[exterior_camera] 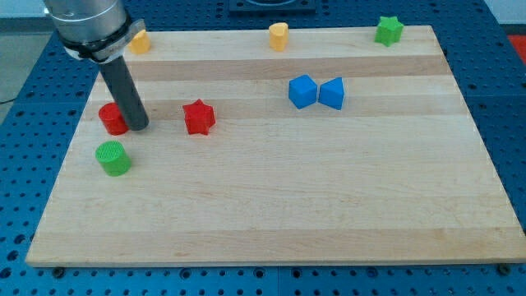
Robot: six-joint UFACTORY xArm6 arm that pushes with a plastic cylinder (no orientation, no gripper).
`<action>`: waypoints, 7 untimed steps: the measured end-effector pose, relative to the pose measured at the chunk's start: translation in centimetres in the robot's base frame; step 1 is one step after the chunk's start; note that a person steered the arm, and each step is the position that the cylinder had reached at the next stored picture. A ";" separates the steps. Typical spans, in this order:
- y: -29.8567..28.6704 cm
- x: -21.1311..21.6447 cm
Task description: Nudge the red circle up a bit
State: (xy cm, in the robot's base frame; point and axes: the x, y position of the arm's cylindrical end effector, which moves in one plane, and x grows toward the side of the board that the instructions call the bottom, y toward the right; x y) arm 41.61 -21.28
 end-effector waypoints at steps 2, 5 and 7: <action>-2.2 0.8; -9.2 4.4; -7.4 1.7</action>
State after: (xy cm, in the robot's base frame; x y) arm 43.30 -28.67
